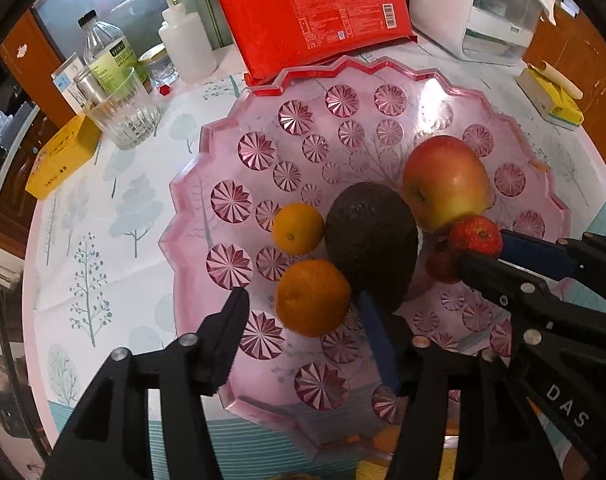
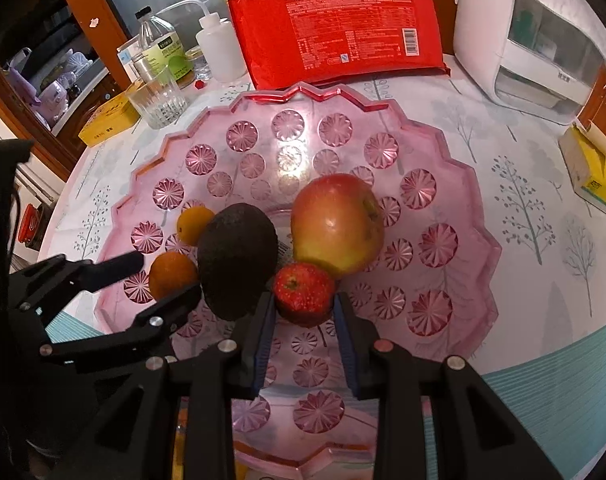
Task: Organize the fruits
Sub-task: 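Open both tools to release orange and lychee into the bowl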
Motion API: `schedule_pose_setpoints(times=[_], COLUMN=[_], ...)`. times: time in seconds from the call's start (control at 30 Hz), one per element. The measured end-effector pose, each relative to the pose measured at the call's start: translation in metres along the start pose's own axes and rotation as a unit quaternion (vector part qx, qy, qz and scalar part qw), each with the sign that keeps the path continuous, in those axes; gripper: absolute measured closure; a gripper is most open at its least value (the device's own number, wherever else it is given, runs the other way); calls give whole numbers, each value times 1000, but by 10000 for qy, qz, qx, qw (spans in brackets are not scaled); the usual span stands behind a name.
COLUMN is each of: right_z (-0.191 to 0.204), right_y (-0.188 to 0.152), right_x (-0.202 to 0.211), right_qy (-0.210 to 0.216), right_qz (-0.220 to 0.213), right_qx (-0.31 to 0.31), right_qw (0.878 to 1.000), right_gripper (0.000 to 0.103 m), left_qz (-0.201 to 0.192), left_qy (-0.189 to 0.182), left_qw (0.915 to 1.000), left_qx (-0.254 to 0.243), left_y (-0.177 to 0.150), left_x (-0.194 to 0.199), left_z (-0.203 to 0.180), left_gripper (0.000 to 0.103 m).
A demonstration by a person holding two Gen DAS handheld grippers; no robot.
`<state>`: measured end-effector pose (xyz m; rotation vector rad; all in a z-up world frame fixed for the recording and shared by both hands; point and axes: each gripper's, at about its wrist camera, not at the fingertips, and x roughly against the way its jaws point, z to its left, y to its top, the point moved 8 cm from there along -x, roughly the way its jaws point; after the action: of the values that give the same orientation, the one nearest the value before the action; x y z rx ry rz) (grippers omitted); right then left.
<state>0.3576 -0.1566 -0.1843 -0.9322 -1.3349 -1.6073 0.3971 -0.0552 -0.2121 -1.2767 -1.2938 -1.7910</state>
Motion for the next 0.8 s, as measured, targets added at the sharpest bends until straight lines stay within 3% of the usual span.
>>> schedule_pose_setpoints(times=[0.3, 0.8], right_z=[-12, -20], right_y=[-6, -15], right_x=[2, 21], right_qy=[57, 40], right_qz=[91, 8], right_qx=[-252, -298], right_qw=[9996, 9995], right_gripper=[72, 61], left_qz=[-59, -181], left_qy=[102, 85], left_qw=[9999, 9998], left_qx=[32, 52], left_y=[-2, -10], left_x=[11, 40], left_z=[1, -3], left_gripper=[24, 17])
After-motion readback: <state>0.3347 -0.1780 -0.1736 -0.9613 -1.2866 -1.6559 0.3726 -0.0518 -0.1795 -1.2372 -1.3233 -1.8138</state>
